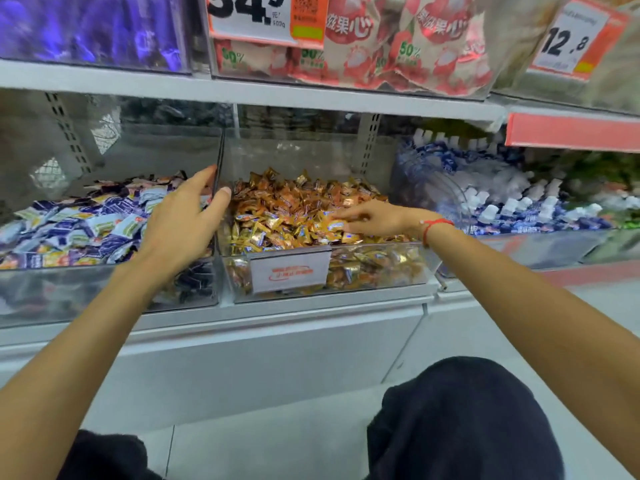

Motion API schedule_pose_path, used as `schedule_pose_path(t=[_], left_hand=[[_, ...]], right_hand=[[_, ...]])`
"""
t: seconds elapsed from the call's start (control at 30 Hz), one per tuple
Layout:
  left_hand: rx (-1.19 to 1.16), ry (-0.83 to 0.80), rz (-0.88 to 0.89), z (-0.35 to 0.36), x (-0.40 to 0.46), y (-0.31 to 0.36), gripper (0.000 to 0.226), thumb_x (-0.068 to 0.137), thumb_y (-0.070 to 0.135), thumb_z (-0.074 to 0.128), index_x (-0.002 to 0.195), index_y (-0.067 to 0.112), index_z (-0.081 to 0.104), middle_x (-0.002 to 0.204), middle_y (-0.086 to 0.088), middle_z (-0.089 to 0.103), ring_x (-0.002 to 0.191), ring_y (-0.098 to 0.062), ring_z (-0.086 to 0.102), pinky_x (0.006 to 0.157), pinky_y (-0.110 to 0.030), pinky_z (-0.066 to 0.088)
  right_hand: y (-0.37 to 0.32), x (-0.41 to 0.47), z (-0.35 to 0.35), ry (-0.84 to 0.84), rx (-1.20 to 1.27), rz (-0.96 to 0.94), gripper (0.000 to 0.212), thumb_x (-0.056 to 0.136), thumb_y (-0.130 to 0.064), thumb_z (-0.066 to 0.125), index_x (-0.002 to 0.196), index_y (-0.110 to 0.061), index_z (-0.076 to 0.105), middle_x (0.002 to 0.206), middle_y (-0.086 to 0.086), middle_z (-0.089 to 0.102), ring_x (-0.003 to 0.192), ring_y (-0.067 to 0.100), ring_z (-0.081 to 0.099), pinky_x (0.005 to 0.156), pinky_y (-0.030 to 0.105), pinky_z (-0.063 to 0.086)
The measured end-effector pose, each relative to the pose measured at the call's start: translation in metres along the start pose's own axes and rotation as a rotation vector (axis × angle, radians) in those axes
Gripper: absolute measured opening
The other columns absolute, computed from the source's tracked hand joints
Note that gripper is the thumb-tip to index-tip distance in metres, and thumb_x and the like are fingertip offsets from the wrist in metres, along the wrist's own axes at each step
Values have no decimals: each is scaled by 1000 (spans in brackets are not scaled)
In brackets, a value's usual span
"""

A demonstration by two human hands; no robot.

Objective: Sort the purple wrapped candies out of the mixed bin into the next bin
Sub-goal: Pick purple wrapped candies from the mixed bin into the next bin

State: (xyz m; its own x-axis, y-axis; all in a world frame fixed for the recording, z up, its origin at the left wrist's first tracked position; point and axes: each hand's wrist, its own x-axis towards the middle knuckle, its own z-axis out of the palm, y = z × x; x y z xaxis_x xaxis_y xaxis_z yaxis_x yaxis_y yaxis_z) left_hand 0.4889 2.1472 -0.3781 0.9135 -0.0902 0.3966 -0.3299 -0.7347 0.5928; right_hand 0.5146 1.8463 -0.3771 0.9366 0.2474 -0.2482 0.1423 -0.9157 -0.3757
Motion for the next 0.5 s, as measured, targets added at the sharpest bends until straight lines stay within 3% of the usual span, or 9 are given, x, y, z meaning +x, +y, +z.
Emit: schedule_pose_path(t=[0.1,0.27,0.33,0.4,0.43,0.5], left_hand=[[13,-1,-4,0,-1,2,49,101,37,41,147,20,37,145,-9,47,129,-32,46,98,-42,39],[12,-10,-21,-1,-3,0,52,101,41,39,149,24,33,144,-9,49,124,-32,52,95,-43,43],[-1,2,-12,-1,-2,1,49,101,37,39,149,25,34,115,-11,65,94,-26,64,76,-36,48],[-10,0,-15,0,-4,4,48,101,32,39,148,27,34,71,1,53,59,-11,52,52,-28,34],[-10,-1,-25,1,-4,5,49,101,32,38,149,28,32,67,3,48,55,-8,45,49,-27,29],[10,-16,-40,1,-5,4,52,100,34,36,151,30,26,85,-7,59,60,-10,43,51,-28,28]], right_hand=[[13,-5,1,97,23,43,39,100,-17,50,138,-24,52,144,9,49,133,29,44,110,33,35],[-19,-1,4,156,75,-88,46,95,-22,60,140,-21,50,148,1,44,138,18,38,109,28,31],[-44,4,2,94,98,-196,45,93,-28,62,137,-25,53,146,-2,46,136,14,40,108,28,34],[-65,9,4,26,101,-315,42,92,-31,64,133,-27,56,142,-5,52,132,9,44,108,27,35],[-73,11,6,-11,100,-366,41,91,-32,64,131,-28,58,139,-6,54,130,7,46,109,27,36],[-82,17,8,-75,69,-432,38,92,-31,63,129,-27,60,137,-8,56,128,3,48,110,26,36]])
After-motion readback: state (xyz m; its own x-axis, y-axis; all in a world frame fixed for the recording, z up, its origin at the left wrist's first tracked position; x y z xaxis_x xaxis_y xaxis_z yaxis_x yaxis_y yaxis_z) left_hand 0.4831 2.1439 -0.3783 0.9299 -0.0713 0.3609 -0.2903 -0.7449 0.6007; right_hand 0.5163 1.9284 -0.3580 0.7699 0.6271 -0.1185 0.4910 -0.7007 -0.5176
